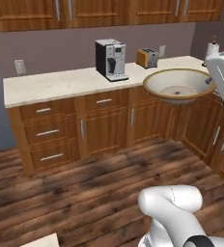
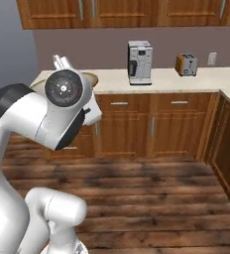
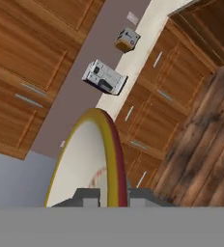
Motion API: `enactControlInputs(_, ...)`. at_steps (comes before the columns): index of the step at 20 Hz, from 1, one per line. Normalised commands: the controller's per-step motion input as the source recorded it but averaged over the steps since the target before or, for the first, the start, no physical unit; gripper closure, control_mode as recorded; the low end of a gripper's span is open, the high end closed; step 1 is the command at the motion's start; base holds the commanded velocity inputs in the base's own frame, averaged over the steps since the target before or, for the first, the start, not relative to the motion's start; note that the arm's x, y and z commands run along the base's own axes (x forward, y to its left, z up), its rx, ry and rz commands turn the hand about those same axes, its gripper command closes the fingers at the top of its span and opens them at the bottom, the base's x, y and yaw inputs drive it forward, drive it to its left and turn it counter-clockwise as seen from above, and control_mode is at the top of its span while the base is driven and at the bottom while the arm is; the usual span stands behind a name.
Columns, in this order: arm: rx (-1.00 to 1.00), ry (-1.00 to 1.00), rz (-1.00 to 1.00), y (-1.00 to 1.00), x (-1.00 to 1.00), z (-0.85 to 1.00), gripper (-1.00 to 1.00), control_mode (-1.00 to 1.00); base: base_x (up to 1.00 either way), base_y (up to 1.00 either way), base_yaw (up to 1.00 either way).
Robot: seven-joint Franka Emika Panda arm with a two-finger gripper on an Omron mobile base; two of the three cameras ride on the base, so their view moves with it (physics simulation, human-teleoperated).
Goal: Pick up the bowls from the cabinet and place each bowl in front of a stool on the dining counter.
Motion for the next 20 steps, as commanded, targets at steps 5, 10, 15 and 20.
enactControlInputs(5,0.0,0.0,0.0,0.0,0.0,0.0,1.0,1.0,-0.34,0.0,0.64)
enactControlInputs(10,0.0,0.0,0.0,0.0,0.0,0.0,1.0,1.0,-0.23,0.0,0.64)
enactControlInputs(15,0.0,0.0,0.0,0.0,0.0,0.0,1.0,1.0,-0.13,0.0,0.63)
enactControlInputs(20,0.0,0.0,0.0,0.0,0.0,0.0,1.0,1.0,-0.06,0.0,0.63)
